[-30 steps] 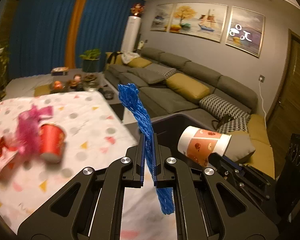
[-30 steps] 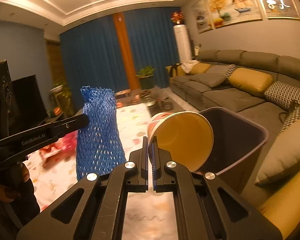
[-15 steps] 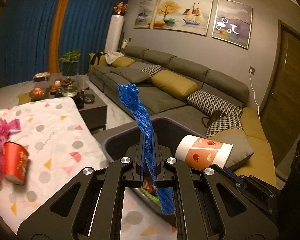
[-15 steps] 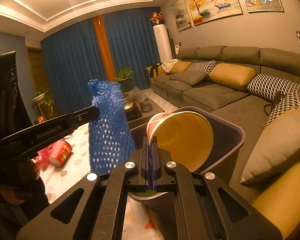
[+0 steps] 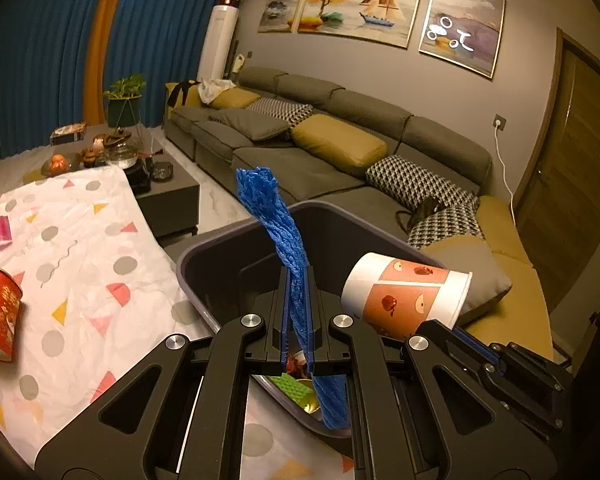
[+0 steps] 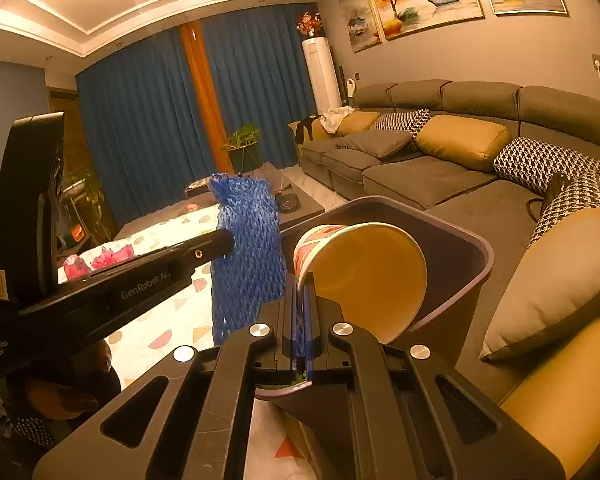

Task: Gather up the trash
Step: 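Carry blue net and paper cup over the grey bin and open both tools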

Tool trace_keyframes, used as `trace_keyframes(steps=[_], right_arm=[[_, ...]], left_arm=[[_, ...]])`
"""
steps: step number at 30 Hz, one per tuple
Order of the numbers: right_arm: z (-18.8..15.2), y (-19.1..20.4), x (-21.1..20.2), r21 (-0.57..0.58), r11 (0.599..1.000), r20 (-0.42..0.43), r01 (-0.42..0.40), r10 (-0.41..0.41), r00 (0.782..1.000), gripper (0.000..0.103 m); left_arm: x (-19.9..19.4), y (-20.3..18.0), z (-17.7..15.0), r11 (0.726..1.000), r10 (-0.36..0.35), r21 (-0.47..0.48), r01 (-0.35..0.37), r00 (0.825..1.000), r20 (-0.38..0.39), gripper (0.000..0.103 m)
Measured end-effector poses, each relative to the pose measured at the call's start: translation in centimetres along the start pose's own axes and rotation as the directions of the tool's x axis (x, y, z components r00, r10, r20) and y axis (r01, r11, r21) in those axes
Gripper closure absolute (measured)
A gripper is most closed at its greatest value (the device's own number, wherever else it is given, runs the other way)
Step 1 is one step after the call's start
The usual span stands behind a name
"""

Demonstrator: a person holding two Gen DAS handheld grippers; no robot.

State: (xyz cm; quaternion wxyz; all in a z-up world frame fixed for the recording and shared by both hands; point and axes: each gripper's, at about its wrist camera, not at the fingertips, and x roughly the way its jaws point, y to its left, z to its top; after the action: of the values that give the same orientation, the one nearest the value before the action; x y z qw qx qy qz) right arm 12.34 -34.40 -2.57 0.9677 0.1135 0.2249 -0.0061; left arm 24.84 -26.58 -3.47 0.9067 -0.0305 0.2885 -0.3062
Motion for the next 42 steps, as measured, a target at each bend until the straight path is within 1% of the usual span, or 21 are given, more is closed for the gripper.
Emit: trace_keyframes(steps=[8,24,25,27,28,29,31,33,35,38,40,41,42], right_arm=[[0.3,0.0,1.1,0.005,1.000,-0.021,-0.005,0.005,1.000,0.099],[0.0,-0.2,2.1,0.003,1.000,-0.055,-0.008,0.008,0.998,0.099],[0.0,-0.2,2.3,0.004,1.000,-0.059,-0.007,0.008,0.998,0.099],[-0.1,-0.3,2.5,0.003,1.000,-0.065,-0.007,0.007,0.998,0.099],[0.0,-0.2,2.6,0.003,1.000,-0.067,-0.008,0.008,0.998,0.099],[0.0,-0.2,2.7,0.003,1.000,-0.070,-0.008,0.008,0.997,0.099],[0.0,-0.2,2.9,0.000,1.000,-0.076,-0.008,0.008,0.997,0.099],[-0.1,-0.1,3.1,-0.001,1.000,-0.082,-0.008,0.008,0.997,0.099],[-0.3,0.2,3.4,-0.004,1.000,-0.088,0.000,-0.001,0.996,0.099],[-0.4,0.2,4.0,-0.006,1.000,-0.103,0.015,-0.015,0.995,0.098],[-0.5,0.3,4.4,-0.008,1.000,-0.108,0.025,-0.026,0.994,0.090],[-0.4,0.3,4.5,-0.008,1.000,-0.106,0.030,-0.031,0.994,0.080],[-0.4,0.2,4.6,-0.008,0.999,-0.104,0.039,-0.040,0.994,0.067]], left_arm=[[0.9,0.3,-0.5,1.000,-0.012,-0.006,0.012,1.000,-0.028,0.098],[2.0,0.9,-1.4,1.000,-0.015,-0.022,0.013,0.997,-0.077,0.097],[2.1,0.9,-1.4,1.000,-0.015,-0.020,0.013,0.996,-0.083,0.096],[2.1,1.2,-1.5,1.000,-0.012,-0.020,0.010,0.996,-0.092,0.086],[2.0,1.4,-1.5,1.000,-0.011,-0.023,0.009,0.996,-0.091,0.075],[1.9,1.6,-1.6,1.000,-0.008,-0.027,0.005,0.996,-0.088,0.061],[1.6,2.2,-1.8,0.999,-0.002,-0.041,-0.002,0.997,-0.077,0.047],[1.1,2.9,-2.0,0.998,0.009,-0.055,-0.013,0.997,-0.076,0.041],[0.5,3.6,-2.3,0.997,0.020,-0.068,-0.025,0.997,-0.069,0.034],[-0.8,4.5,-2.5,0.995,0.062,-0.076,-0.066,0.997,-0.054,0.027],[-2.1,5.0,-2.6,0.992,0.093,-0.079,-0.095,0.995,-0.033,0.024],[-2.8,5.3,-2.7,0.990,0.112,-0.081,-0.113,0.993,-0.021,0.021],[-3.6,5.6,-2.8,0.987,0.137,-0.081,-0.138,0.990,-0.009,0.020]])
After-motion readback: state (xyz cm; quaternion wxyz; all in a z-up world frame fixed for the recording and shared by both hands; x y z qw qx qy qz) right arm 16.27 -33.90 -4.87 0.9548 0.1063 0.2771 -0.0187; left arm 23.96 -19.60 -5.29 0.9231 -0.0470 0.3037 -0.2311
